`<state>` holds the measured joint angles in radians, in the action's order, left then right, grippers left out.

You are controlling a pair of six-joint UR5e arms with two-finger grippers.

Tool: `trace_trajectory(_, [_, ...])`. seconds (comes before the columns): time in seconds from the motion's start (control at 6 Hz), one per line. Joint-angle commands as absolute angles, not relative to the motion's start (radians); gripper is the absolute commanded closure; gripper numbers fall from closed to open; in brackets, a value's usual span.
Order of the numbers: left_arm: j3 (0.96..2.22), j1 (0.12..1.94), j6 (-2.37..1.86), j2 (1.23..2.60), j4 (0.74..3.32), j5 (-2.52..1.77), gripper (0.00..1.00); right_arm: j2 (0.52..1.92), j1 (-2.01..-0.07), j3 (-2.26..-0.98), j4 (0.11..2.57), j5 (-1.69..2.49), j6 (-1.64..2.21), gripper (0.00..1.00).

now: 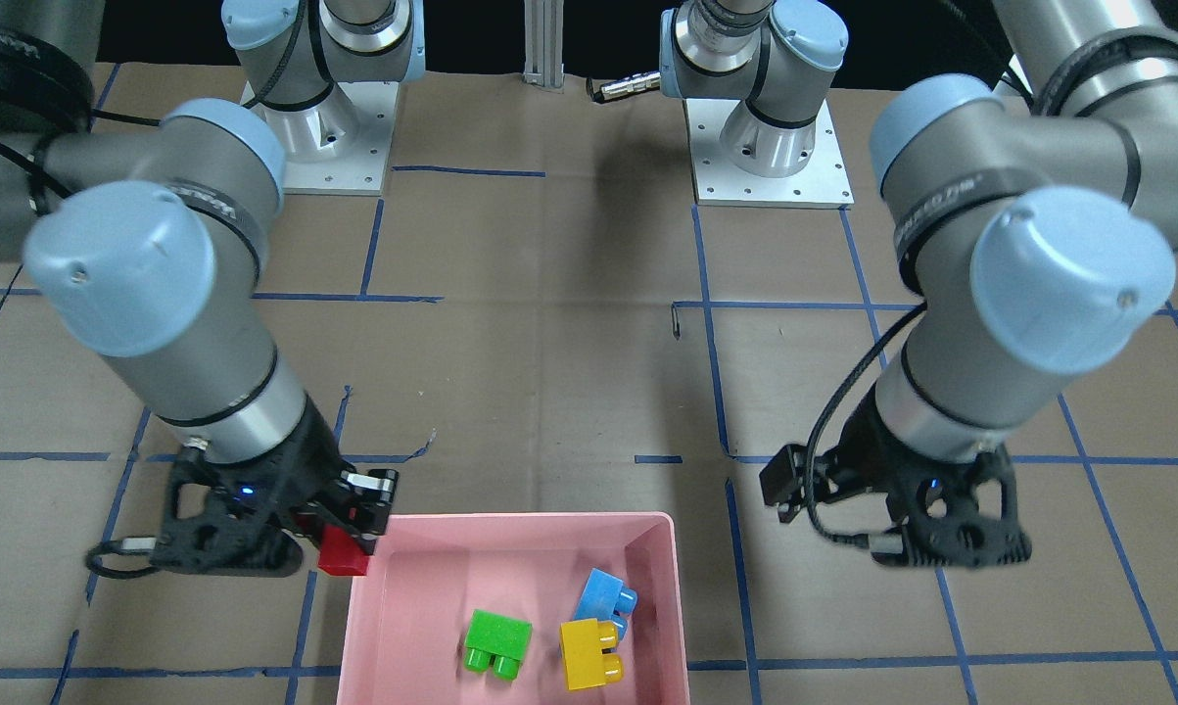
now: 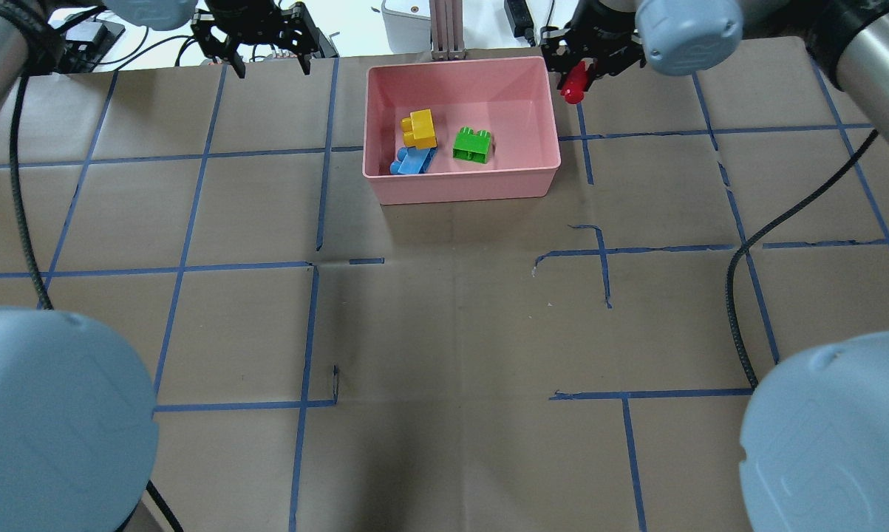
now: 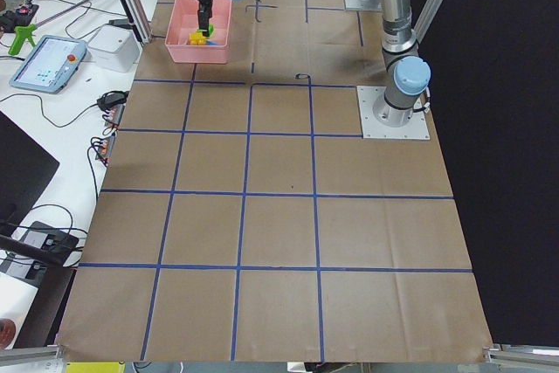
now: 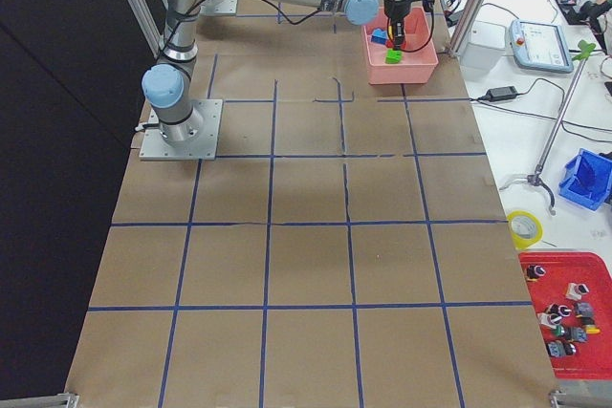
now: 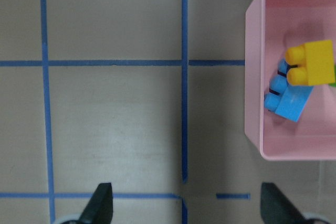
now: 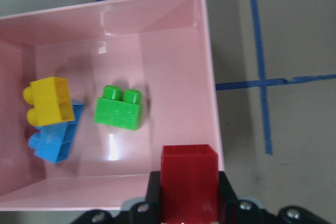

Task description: Put all blocks into box

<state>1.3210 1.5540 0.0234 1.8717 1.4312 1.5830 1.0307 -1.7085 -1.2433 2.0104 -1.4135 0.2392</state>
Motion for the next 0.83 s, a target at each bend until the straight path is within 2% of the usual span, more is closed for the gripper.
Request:
trace_trajectory(0.0, [1.545,1.548,0.055,1.630,1.422,1.577,0.00,0.938,-1.770,-1.184,2.065,-1.396,0.311,0.89])
trace_trajectory(0.17, [1.610,1.548,0.080,1.573,1.411,1.560,0.00,0.939,-1.770,-1.186,2.054,-1.400,0.311,0.04])
trace_trajectory(0.33, [1.626,1.549,0.083,1.562,1.410,1.562,0.00,0.946,-1.770,-1.186,2.051,-1.407,0.296,0.00])
trace_trajectory(0.67, [1.624,1.534,0.209,1.565,1.404,1.559,0.00,0.946,-1.770,-1.184,2.051,-1.411,0.279,0.00])
